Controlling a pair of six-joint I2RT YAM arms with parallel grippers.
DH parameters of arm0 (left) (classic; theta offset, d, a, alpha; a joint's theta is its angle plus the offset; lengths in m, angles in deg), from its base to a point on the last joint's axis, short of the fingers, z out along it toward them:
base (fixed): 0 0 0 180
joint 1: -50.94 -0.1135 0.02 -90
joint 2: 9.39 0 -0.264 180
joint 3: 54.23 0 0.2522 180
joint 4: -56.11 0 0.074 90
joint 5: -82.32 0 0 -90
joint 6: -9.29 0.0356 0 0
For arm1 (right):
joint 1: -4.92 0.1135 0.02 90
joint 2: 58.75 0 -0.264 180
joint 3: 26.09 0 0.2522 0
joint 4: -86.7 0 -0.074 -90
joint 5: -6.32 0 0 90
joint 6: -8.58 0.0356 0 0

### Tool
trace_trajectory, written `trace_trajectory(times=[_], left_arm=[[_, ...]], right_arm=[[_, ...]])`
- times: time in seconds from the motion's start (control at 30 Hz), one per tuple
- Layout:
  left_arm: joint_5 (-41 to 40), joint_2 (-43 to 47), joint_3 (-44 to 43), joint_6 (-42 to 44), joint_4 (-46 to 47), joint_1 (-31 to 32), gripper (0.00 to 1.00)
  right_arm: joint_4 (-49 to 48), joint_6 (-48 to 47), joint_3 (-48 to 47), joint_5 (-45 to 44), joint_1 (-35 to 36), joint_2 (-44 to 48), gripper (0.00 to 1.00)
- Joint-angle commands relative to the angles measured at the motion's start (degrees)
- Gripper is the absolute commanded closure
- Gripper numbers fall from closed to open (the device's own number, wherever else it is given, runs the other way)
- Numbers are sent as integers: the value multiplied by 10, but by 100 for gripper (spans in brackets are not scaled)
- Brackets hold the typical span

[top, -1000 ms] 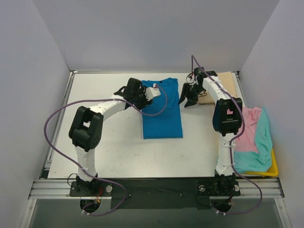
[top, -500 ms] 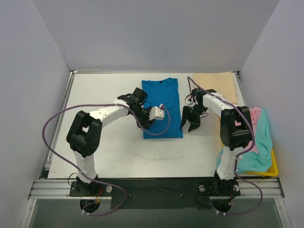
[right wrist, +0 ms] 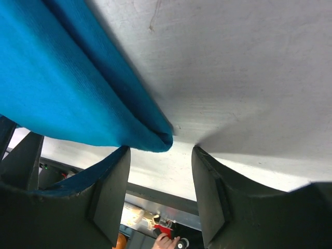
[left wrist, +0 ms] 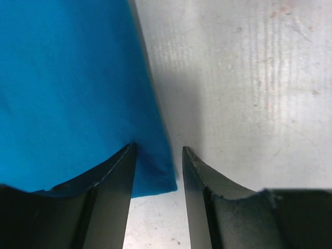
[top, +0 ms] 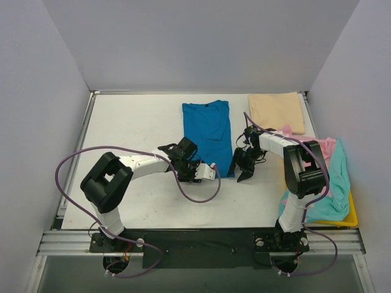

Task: Fold and stack the t-shirts
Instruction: Grab one side of the 2/3 rectangular tshirt with both arms

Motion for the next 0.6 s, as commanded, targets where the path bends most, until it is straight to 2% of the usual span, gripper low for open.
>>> trace_trajectory(times=[0.0,0.23,0.3,0.4,0.57], left_arm=[[-64,5,22,-6,57,4,51],[-81,7,27,-3,62,3,53],[-80,9,24,1,42,3,53],[-76,16,19,2,6,-1,54],[-72,29,22,12,-15,-28,54]], right_arm=[[-71,32,27,-59,0,-7,54],[-93,44,11,-65,-5,-42,60],[-95,43,12,-71,-7,-42,67],[-98,39,19,-76,-11,-41,87],[-97,31,16,-76,-17,-42,100]])
